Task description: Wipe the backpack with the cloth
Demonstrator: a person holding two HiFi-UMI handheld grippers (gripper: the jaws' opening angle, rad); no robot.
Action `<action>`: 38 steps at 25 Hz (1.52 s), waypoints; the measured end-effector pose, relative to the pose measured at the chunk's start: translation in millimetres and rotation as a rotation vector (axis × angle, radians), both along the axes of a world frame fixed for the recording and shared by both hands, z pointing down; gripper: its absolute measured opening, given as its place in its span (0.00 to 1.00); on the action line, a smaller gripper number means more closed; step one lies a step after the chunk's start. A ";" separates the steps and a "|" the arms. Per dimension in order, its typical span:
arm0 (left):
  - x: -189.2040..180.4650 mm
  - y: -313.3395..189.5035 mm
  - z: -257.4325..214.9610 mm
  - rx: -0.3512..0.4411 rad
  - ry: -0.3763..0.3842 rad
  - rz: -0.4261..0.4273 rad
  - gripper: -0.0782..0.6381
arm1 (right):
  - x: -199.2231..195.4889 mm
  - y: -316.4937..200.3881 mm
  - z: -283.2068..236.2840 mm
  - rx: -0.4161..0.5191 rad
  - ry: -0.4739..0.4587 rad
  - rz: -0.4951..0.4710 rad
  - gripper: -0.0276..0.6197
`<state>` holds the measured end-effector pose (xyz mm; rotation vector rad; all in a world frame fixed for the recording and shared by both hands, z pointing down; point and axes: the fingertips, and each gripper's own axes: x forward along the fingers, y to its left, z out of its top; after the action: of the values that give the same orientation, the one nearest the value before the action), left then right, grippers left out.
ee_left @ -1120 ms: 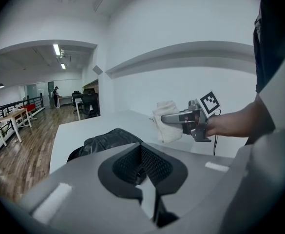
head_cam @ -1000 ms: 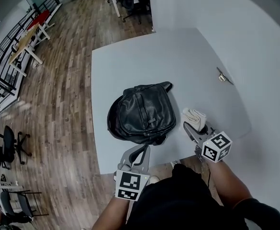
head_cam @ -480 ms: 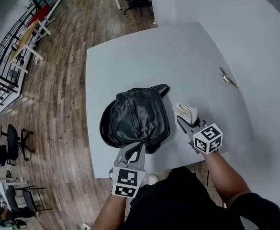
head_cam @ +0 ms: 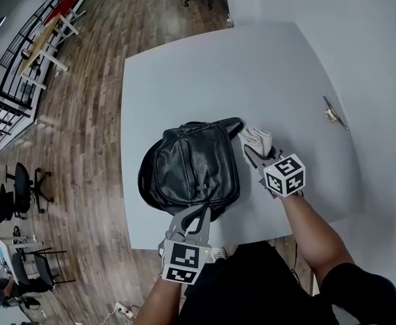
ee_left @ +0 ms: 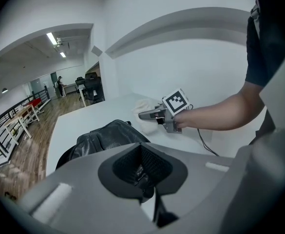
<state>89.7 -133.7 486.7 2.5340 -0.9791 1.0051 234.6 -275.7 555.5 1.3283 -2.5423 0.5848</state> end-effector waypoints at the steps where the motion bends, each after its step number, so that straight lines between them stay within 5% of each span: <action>1: 2.3 -1.6 1.3 -0.002 -0.003 -0.003 0.12 | 0.0 -7.3 3.9 -0.002 0.005 -0.006 0.17; 17: 8.1 -1.0 31.1 -0.075 -0.031 -0.103 0.12 | -15.8 -81.6 40.8 -0.038 0.011 -0.067 0.17; 30: -5.1 2.7 28.9 -0.052 0.021 -0.187 0.12 | -25.4 -69.4 46.2 -0.026 0.028 -0.118 0.17; 38: -9.3 17.3 20.2 -0.039 0.033 -0.166 0.12 | -26.4 -42.8 38.4 -0.023 0.029 -0.111 0.17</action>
<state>80.4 -116.4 506.8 2.3840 -1.1283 0.9227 208.2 -318.5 593.8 1.1707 -2.5584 0.5673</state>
